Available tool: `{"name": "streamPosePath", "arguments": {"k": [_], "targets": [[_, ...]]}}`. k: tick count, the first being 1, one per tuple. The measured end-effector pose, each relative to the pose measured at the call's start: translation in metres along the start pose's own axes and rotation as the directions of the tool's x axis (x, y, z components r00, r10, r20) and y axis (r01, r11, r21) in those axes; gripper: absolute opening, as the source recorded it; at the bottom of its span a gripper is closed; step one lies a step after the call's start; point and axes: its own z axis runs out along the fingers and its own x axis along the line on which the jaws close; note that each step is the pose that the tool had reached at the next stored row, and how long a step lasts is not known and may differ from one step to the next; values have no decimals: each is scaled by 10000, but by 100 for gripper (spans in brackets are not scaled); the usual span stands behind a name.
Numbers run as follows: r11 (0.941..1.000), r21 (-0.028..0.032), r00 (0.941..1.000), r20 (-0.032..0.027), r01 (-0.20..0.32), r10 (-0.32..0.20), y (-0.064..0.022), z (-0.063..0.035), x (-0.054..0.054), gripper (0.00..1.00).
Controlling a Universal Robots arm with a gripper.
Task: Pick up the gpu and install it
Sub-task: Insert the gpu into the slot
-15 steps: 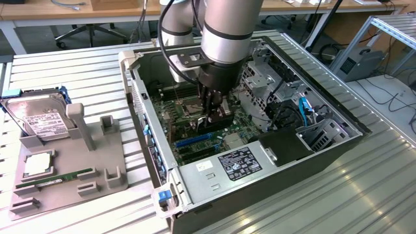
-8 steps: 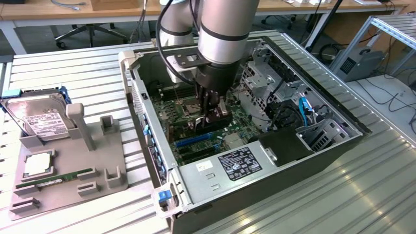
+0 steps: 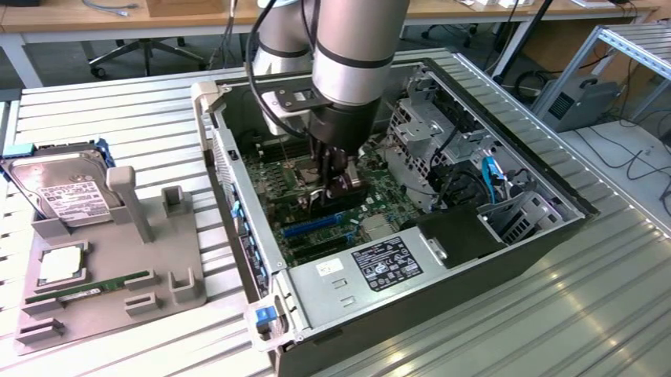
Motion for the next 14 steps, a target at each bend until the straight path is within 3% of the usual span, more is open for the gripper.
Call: {"name": "streamPosePath", "arguments": {"k": [14], "targets": [[10000, 0, 10000, 0, -1, 1, 71, 88, -9, 27]]}}
